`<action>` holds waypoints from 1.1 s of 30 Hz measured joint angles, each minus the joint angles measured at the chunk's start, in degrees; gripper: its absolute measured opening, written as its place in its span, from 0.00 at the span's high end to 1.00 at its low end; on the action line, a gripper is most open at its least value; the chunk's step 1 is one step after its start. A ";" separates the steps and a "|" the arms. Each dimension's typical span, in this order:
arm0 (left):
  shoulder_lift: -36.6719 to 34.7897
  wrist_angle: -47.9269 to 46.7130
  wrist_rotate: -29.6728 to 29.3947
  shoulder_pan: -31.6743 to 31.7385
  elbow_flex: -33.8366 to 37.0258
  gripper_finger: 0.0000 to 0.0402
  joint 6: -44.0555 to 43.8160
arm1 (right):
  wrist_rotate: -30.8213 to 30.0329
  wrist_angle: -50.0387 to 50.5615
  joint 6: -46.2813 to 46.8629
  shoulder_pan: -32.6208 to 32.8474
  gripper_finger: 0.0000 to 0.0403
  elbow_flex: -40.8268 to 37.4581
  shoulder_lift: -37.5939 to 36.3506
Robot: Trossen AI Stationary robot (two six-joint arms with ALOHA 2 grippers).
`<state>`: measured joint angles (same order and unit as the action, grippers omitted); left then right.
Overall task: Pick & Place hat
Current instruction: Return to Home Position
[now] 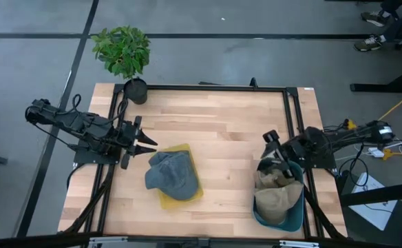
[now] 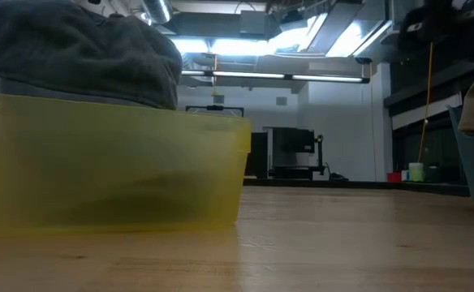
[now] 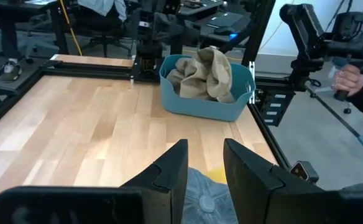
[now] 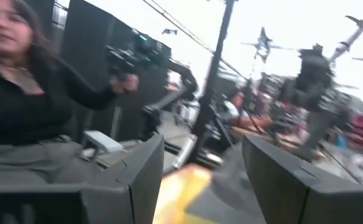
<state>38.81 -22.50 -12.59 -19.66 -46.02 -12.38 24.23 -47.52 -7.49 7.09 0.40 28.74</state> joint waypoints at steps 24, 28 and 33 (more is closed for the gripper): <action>-0.07 5.20 0.04 -0.04 8.58 0.76 -4.92 | -13.82 31.92 6.82 -17.40 0.46 0.02 -10.69; -0.56 12.17 0.68 -0.68 13.49 0.76 -4.97 | -17.71 37.64 8.80 -17.40 0.46 0.02 -10.69; -1.36 22.55 0.95 -2.20 22.26 0.76 -2.85 | -22.90 43.59 12.25 -17.40 0.46 0.02 -10.69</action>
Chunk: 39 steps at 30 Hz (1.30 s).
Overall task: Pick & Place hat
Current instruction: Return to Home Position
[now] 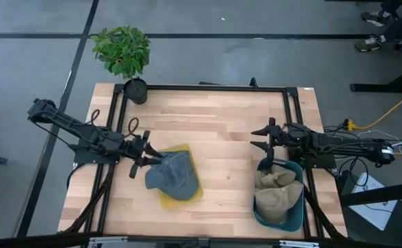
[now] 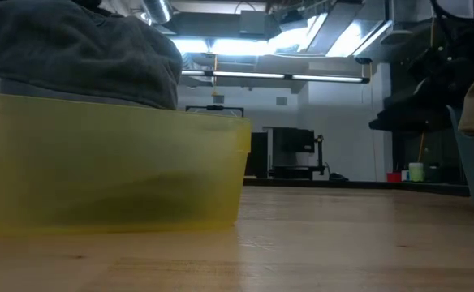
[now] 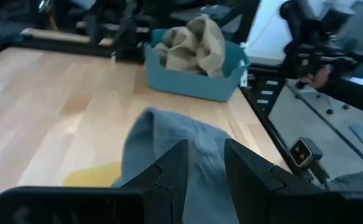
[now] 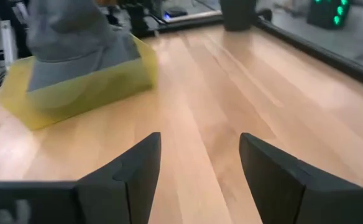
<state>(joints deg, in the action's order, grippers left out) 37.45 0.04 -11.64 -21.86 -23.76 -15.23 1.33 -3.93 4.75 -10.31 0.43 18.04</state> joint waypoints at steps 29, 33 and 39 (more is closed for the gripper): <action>-37.44 5.76 14.79 11.71 20.60 0.76 10.83 | -3.33 2.50 3.99 -0.42 0.46 0.04 0.17; -37.44 10.68 14.19 13.40 22.81 0.76 12.93 | -3.29 2.50 4.02 -0.42 0.46 0.04 0.17; -37.45 12.17 14.51 17.04 23.28 0.76 16.54 | -3.28 2.52 4.06 -0.42 0.46 0.02 0.17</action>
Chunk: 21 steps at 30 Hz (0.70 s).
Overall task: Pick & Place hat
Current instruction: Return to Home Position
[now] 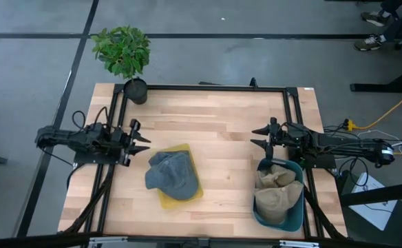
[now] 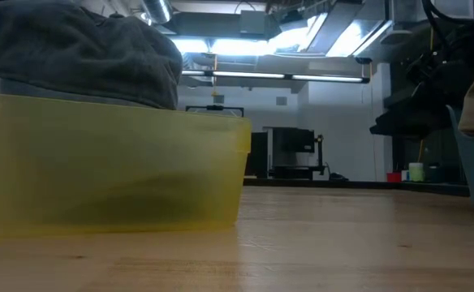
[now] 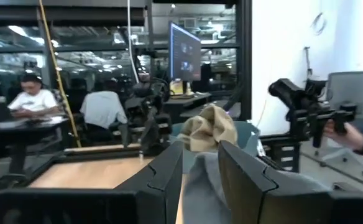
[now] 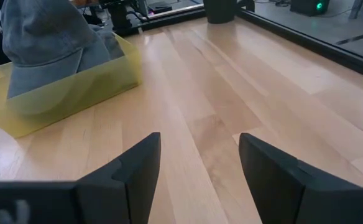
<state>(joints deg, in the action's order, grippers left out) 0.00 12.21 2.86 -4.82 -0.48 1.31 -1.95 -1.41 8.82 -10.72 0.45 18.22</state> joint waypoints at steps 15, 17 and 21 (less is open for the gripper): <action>0.03 -11.44 -3.78 7.69 -0.02 0.76 6.51 | 0.01 0.00 0.00 0.00 0.46 -0.02 0.00; 0.03 -11.44 -4.37 8.28 -0.02 0.76 8.01 | 0.01 0.00 0.00 0.00 0.46 -0.02 0.00; 1.34 -11.46 -4.39 8.93 -0.02 0.76 9.47 | 0.01 -0.01 0.00 0.00 0.46 -0.02 0.00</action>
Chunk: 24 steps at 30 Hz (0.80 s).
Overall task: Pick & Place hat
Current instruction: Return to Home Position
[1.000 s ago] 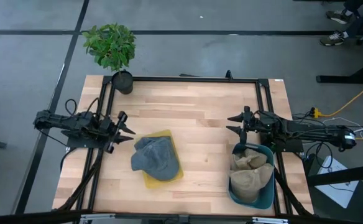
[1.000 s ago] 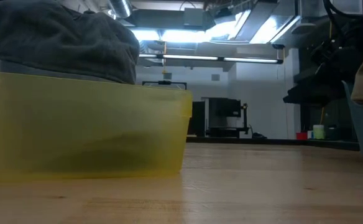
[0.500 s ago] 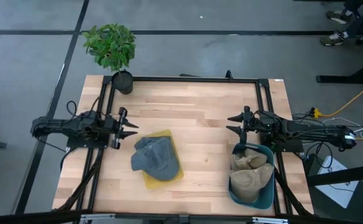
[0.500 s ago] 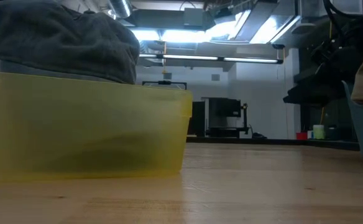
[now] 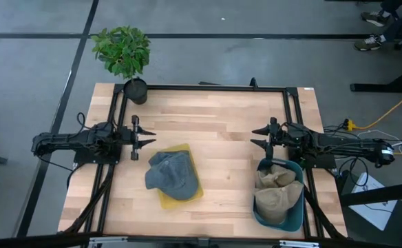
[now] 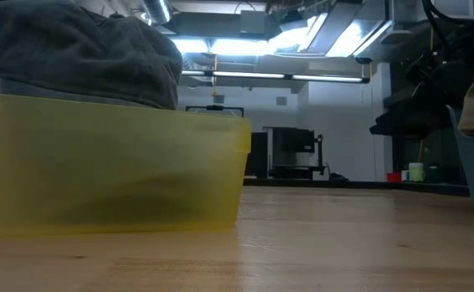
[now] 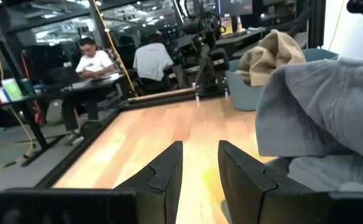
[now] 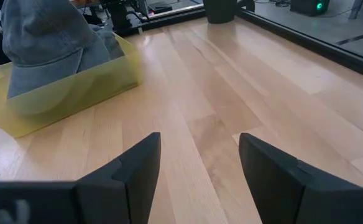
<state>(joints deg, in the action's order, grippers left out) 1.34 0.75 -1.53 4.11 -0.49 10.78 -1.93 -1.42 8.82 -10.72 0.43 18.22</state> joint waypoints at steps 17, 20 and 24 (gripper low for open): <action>1.27 0.15 -0.12 0.14 0.02 0.76 -2.51 | 0.00 0.01 -0.02 0.00 0.46 0.00 0.00; 1.27 0.17 -0.12 0.14 0.02 0.76 -2.51 | 0.00 0.01 -0.02 0.00 0.46 0.00 0.00; 1.27 0.17 -0.14 0.14 0.02 0.76 -2.51 | 0.00 0.01 -0.02 0.00 0.46 0.00 0.00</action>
<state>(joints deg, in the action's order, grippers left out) 2.61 0.93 -1.67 4.25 -0.47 8.27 -1.93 -1.41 8.80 -10.72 0.43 18.22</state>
